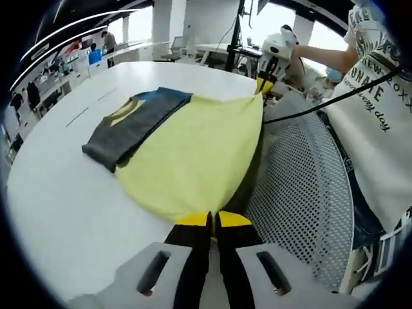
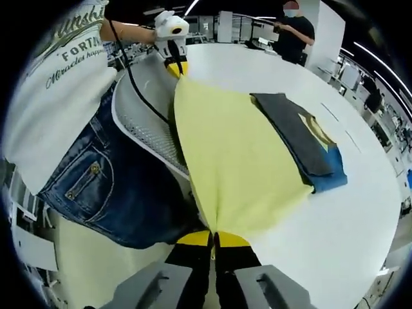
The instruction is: Fold the garment on the visible template until the final outline fits inside the template.
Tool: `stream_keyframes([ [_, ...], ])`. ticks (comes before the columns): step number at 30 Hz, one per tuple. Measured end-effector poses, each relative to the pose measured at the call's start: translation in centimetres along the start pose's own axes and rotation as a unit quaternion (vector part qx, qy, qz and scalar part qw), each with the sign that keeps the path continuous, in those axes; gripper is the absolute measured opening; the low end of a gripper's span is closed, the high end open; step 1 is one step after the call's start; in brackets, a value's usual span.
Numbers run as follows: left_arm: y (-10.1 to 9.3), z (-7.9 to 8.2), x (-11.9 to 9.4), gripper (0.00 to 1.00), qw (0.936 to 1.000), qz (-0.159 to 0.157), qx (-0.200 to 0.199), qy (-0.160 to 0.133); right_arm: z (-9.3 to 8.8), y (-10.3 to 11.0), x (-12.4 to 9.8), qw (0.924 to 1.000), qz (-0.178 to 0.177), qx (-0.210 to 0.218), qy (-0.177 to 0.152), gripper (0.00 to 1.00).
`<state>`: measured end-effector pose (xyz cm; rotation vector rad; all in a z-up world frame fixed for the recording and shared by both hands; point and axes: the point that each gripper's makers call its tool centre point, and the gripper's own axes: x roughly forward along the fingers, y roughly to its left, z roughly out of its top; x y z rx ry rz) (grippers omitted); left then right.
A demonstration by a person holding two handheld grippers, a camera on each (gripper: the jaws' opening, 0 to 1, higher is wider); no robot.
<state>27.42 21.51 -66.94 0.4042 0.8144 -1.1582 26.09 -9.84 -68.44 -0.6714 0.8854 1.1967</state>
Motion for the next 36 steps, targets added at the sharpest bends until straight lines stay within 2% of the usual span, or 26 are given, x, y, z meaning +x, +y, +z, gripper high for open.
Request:
stream_keyframes([
  [3,-0.3,0.3,-0.4,0.00,1.0000,-0.005,0.003,0.002,0.3,0.1,-0.4,1.0000,0.005,-0.003,-0.001,0.00],
  [6,0.0,0.6,-0.5,0.00,1.0000,-0.007,0.002,0.001,0.4,-0.7,-0.4,1.0000,-0.003,-0.005,-0.006,0.00],
  [10,0.6,1.9,-0.7,0.00,1.0000,-0.004,0.007,0.001,1.2,-2.5,-0.9,0.9992,-0.033,-0.021,-0.011,0.00],
  [17,2.9,4.0,-1.4,0.00,0.9996,0.013,0.023,-0.012,2.4,-5.6,-2.0,0.9961,-0.080,-0.031,-0.021,0.00],
  [23,5.0,5.9,-1.8,0.00,0.9986,0.031,0.037,-0.020,3.0,-7.3,-2.3,0.9938,-0.098,-0.051,-0.010,0.00],
  [28,6.1,6.9,-1.9,0.00,0.9973,0.042,0.058,-0.018,3.5,-9.2,-2.8,0.9913,-0.117,-0.060,-0.009,0.00],
  [32,7.7,7.9,-1.9,0.00,0.9960,0.049,0.071,-0.023,4.4,-10.9,-3.5,0.9884,-0.137,-0.065,-0.010,0.00],
  [34,8.7,8.4,-2.0,0.00,0.9937,0.060,0.094,-0.019,5.0,-11.8,-3.8,0.9864,-0.149,-0.068,-0.014,0.00],
  [36,9.5,9.0,-2.1,0.00,0.9934,0.065,0.092,-0.022,5.3,-12.5,-3.9,0.9856,-0.153,-0.072,-0.013,0.00],
])
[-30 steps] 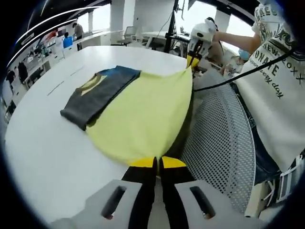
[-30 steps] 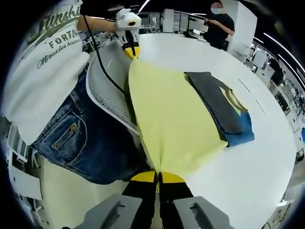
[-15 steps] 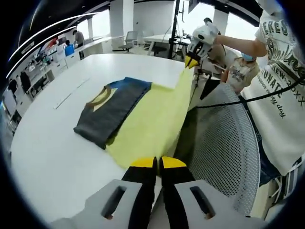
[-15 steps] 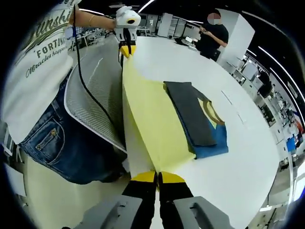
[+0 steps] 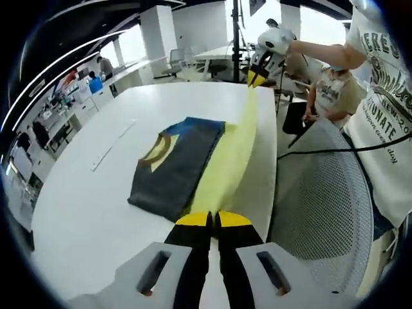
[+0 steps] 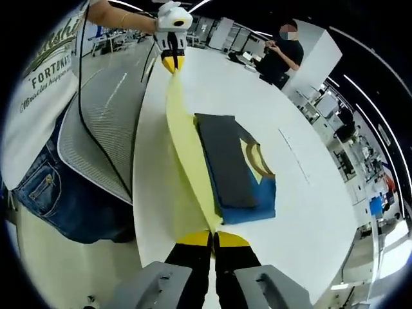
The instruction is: Fold the garment on the visible template until the final outline fits inside the template.
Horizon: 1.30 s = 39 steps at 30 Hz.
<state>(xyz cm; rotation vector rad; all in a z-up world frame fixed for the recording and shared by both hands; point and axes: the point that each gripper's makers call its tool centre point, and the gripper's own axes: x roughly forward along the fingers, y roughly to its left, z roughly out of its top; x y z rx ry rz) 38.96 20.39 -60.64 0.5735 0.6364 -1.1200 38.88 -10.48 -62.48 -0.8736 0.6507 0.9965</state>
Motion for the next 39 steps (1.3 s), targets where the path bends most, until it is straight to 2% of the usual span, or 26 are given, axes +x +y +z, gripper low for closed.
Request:
stream_keyframes([
  [4,1.5,0.8,-0.1,0.00,0.9999,0.009,0.005,-0.008,0.3,-1.8,0.1,0.9999,-0.016,-0.005,-0.002,0.00],
  [9,3.7,1.4,0.1,0.00,0.9996,0.021,0.015,-0.009,1.4,-4.9,0.5,0.9983,-0.056,-0.008,-0.010,0.00],
  [12,5.7,1.6,0.3,0.00,0.9992,0.036,0.012,-0.012,2.0,-6.3,0.9,0.9971,-0.074,-0.010,-0.014,0.00],
  [18,8.7,2.1,1.1,0.00,0.9981,0.057,0.005,-0.021,2.5,-8.5,2.2,0.9960,-0.086,-0.020,-0.008,0.00],
  [23,10.4,2.3,1.9,0.00,0.9982,0.056,0.008,-0.019,2.2,-10.5,3.4,0.9953,-0.095,-0.017,-0.001,0.00],
  [30,13.4,2.9,3.1,0.00,0.9971,0.070,0.015,-0.025,2.1,-13.4,5.1,0.9936,-0.112,-0.012,0.007,0.00],
  [33,14.5,2.8,3.8,0.00,0.9968,0.075,0.021,-0.018,2.0,-14.5,5.9,0.9927,-0.119,-0.015,0.014,0.00],
  [37,16.4,2.5,4.9,0.00,0.9963,0.085,0.009,-0.015,1.9,-15.8,7.1,0.9915,-0.128,-0.010,0.020,0.00],
  [39,17.6,2.1,5.4,0.00,0.9957,0.092,0.006,-0.007,1.9,-16.1,7.7,0.9922,-0.123,0.011,0.015,0.00],
])
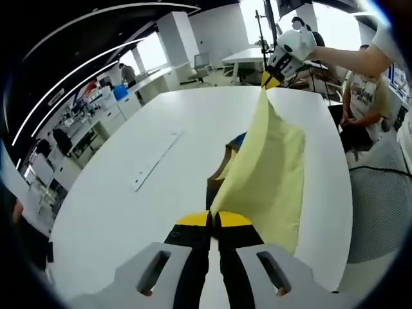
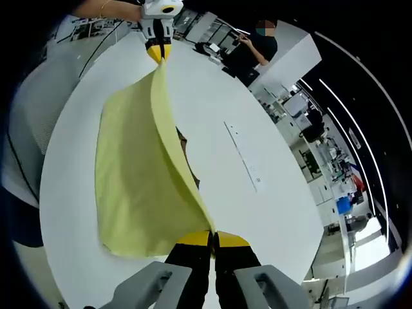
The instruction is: Fold the garment on the visible template until the final outline fits inside the template.
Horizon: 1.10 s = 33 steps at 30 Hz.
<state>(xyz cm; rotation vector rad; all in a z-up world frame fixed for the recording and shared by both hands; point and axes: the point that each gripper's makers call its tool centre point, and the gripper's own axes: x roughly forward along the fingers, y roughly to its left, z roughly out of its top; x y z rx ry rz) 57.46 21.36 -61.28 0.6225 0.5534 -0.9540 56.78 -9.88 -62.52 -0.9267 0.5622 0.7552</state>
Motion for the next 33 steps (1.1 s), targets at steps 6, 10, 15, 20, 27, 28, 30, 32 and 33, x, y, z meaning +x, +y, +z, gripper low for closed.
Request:
stream_keyframes([
  [6,1.4,-0.6,2.2,0.00,0.9998,-0.003,-0.017,0.009,-0.7,-1.4,2.2,0.9995,-0.019,0.022,0.016,0.00],
  [10,2.3,-1.4,3.9,0.00,0.9988,0.001,-0.047,0.016,-1.4,-1.4,3.8,0.9987,-0.020,0.034,0.034,0.00],
  [15,2.9,-3.1,5.9,0.00,0.9965,0.002,-0.076,0.035,-1.9,-1.6,5.9,0.9971,-0.006,0.070,0.029,0.00],
  [20,3.4,-4.7,7.5,0.00,0.9935,-0.001,-0.107,0.039,-2.4,-1.7,7.8,0.9953,0.002,0.092,0.028,0.00],
  [27,3.9,-6.7,9.6,0.00,0.9880,-0.005,-0.147,0.047,-3.5,-1.2,11.0,0.9928,0.018,0.114,0.032,0.00],
  [28,3.9,-7.0,9.9,0.00,0.9877,-0.008,-0.148,0.049,-3.5,-1.2,11.3,0.9922,0.016,0.120,0.030,0.00],
  [30,3.9,-7.4,10.2,0.00,0.9869,-0.010,-0.152,0.052,-3.8,-1.0,11.9,0.9916,0.021,0.125,0.030,0.00],
  [32,3.8,-8.1,10.7,0.00,0.9859,-0.012,-0.157,0.057,-4.3,-0.5,12.7,0.9910,0.028,0.126,0.036,0.00],
  [33,3.8,-8.3,10.8,0.00,0.9856,-0.013,-0.157,0.060,-4.5,-0.2,13.1,0.9906,0.033,0.127,0.040,0.00],
])
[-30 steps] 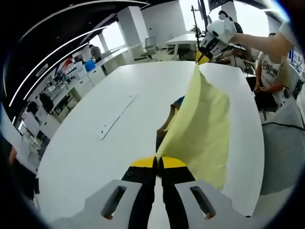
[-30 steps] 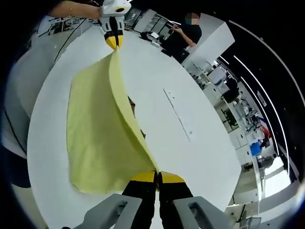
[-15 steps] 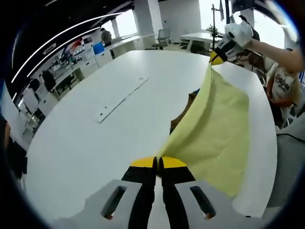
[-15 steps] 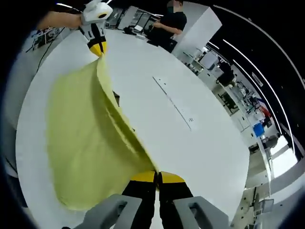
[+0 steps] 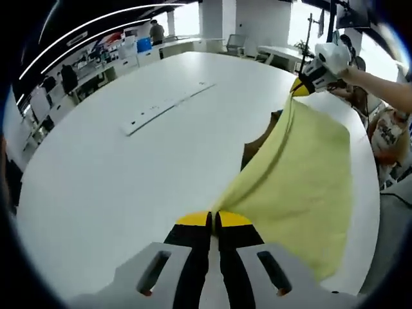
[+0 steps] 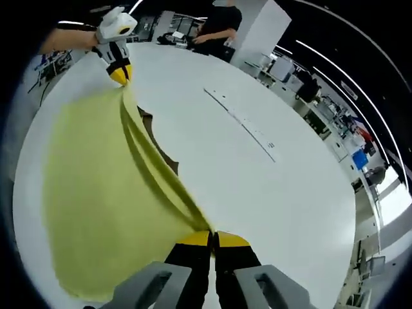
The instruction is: Fold the garment on the visible template until the final outline fits inside the template.
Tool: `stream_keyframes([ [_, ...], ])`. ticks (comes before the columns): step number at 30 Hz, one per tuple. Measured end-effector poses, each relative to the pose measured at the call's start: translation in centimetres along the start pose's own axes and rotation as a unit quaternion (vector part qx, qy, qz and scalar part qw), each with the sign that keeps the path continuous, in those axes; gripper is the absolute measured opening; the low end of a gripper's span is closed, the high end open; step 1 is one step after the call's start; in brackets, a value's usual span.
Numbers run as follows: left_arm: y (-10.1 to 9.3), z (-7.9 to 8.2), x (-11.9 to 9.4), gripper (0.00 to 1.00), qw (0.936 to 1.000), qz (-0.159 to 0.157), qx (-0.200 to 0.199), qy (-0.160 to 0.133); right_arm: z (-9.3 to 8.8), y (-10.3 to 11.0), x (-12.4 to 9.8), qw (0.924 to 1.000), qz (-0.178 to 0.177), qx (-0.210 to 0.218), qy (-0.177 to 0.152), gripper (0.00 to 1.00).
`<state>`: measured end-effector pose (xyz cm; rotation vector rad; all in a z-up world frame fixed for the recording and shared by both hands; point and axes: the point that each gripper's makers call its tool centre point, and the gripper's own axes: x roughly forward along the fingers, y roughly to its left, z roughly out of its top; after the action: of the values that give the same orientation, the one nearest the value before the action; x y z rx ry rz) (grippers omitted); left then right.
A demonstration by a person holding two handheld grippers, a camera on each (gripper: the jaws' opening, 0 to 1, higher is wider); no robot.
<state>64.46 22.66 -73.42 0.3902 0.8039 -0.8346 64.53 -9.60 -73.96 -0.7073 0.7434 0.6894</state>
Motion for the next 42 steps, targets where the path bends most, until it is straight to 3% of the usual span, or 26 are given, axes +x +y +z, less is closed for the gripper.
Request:
stream_keyframes([
  [5,0.2,-1.0,0.8,0.01,0.9999,-0.003,-0.006,0.008,-0.5,0.3,0.9,0.9999,0.006,0.007,0.004,0.00],
  [12,0.3,-1.2,1.0,0.01,1.0000,-0.002,0.001,0.005,-0.7,0.5,1.2,0.9999,0.010,0.013,0.000,0.00],
  [17,0.4,-1.1,0.4,0.11,0.9995,0.004,0.033,-0.005,-0.6,0.5,1.2,0.9996,0.020,0.021,-0.005,0.00],
  [21,0.0,-1.3,-0.2,0.12,0.9981,-0.009,0.061,-0.012,-0.6,0.8,0.9,0.9993,0.030,0.022,-0.010,0.11],
  [26,0.4,-1.6,0.5,0.15,0.9977,-0.011,0.067,-0.004,-0.6,0.9,0.9,0.9992,0.038,0.011,-0.009,0.16],
  [29,1.0,-1.7,0.5,0.12,0.9973,0.004,0.074,-0.001,0.5,1.7,0.2,0.9979,0.056,0.004,-0.032,0.30],
  [31,1.2,-1.6,0.5,0.09,0.9977,0.006,0.067,-0.003,-0.6,1.2,0.3,0.9988,0.043,-0.023,-0.002,0.32],
  [33,1.5,-1.7,0.7,0.06,0.9980,0.013,0.062,-0.002,-0.9,0.4,0.7,0.9993,0.027,-0.027,0.000,0.23],
  [38,2.2,-1.8,1.2,0.05,0.9996,0.026,0.006,-0.012,-0.5,-1.5,1.2,0.9977,-0.006,0.061,-0.028,0.14],
  [42,2.6,-1.1,1.1,0.04,0.9967,0.049,-0.053,-0.038,-1.1,-2.5,1.5,0.9934,-0.032,0.109,-0.019,0.13],
])
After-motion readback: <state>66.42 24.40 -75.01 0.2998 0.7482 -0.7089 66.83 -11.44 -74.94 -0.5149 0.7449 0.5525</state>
